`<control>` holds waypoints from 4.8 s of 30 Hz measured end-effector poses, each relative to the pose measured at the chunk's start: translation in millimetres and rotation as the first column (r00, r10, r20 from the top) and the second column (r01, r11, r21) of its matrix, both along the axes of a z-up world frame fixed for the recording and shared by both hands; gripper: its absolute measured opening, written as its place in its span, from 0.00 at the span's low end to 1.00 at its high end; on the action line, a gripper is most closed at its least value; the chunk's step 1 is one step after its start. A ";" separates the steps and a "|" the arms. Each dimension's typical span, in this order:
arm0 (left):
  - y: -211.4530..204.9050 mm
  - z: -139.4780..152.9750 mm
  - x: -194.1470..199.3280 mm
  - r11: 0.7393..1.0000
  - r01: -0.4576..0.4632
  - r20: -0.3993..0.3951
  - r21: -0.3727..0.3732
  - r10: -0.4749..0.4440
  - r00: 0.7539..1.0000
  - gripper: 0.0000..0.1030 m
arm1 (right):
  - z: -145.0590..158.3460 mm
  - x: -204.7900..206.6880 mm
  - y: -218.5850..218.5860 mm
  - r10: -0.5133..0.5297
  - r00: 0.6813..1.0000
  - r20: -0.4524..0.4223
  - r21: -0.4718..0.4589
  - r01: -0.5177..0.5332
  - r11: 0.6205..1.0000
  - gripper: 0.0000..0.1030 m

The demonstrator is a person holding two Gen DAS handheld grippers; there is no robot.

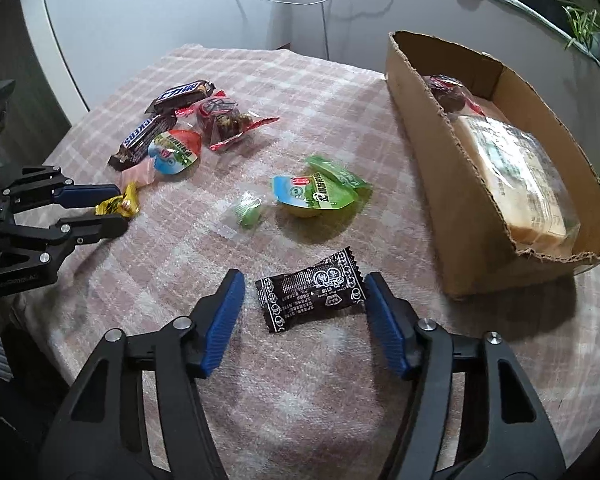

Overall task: Organize snacks
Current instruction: 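Grasp yellow candy with left tool while right tool grasps black candy packet, then carry yellow candy into box with left tool while right tool drops black packet there, then grasp pink candy with left tool while right tool grasps small green jelly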

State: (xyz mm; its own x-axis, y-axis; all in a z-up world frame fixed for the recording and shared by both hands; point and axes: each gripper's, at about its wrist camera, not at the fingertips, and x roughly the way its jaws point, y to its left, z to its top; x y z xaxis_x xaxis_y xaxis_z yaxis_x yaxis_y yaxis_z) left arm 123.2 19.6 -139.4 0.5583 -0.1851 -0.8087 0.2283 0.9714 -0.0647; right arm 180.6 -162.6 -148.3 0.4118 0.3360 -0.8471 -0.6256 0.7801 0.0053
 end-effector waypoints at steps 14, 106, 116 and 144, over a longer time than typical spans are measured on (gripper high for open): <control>2.3 3.0 -9.3 0.998 -0.039 0.016 -0.052 0.039 0.999 0.23 | 6.2 2.2 -13.0 -0.034 0.999 -0.006 0.040 0.034 0.999 0.38; -138.4 89.4 145.2 0.979 0.136 0.192 -0.152 -0.105 0.976 0.29 | 106.8 162.4 -97.2 -0.225 0.968 0.108 0.166 0.206 0.964 0.67; -109.8 107.9 108.3 0.981 0.095 0.219 -0.169 -0.057 0.974 0.30 | 125.4 115.9 -84.8 -0.212 0.969 0.130 0.185 0.186 0.965 0.67; 39.8 91.3 16.0 0.949 -0.182 0.167 -0.259 0.229 0.959 0.41 | 87.0 -2.7 -16.2 -0.102 0.994 0.044 0.216 0.090 0.972 0.85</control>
State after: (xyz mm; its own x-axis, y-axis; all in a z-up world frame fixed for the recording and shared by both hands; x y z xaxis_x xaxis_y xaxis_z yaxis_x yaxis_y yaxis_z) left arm 139.2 59.4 -48.1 0.7452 -0.2237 -0.6282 0.0566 0.9599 -0.2747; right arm 177.9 -178.8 -61.2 0.4943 0.4627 -0.7359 -0.5516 0.8213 0.1459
